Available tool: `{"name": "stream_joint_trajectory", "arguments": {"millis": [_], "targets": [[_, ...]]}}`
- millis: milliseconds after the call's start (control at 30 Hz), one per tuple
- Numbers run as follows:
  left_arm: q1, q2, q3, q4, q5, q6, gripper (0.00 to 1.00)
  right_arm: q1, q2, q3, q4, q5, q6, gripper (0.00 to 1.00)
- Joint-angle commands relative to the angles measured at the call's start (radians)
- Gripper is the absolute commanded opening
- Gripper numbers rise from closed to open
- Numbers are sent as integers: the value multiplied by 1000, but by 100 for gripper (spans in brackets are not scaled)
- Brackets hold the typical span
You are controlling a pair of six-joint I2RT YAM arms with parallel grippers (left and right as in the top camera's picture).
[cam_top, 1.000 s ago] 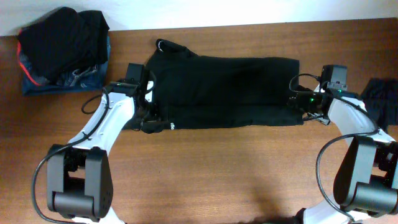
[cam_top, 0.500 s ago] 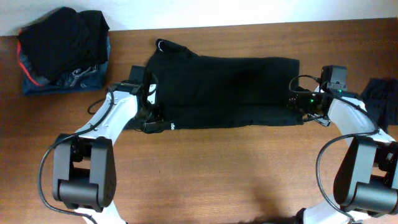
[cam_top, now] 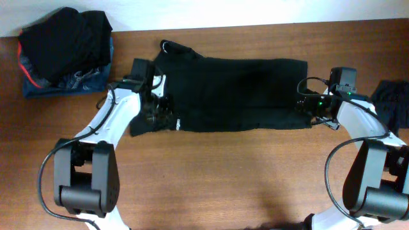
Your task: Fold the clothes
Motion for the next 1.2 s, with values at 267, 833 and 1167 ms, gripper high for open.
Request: {"name": "stream_joint_trajectory", "arguments": {"millis": [267, 833, 1167], "targets": [[8, 5, 63, -15, -21, -11, 13, 5, 3, 11, -15, 16, 5, 99], [7, 5, 63, -143, -114, -10, 19, 5, 3, 11, -15, 16, 5, 99], [7, 5, 63, -109, 0, -10, 35, 5, 3, 11, -16, 16, 5, 99]]}}
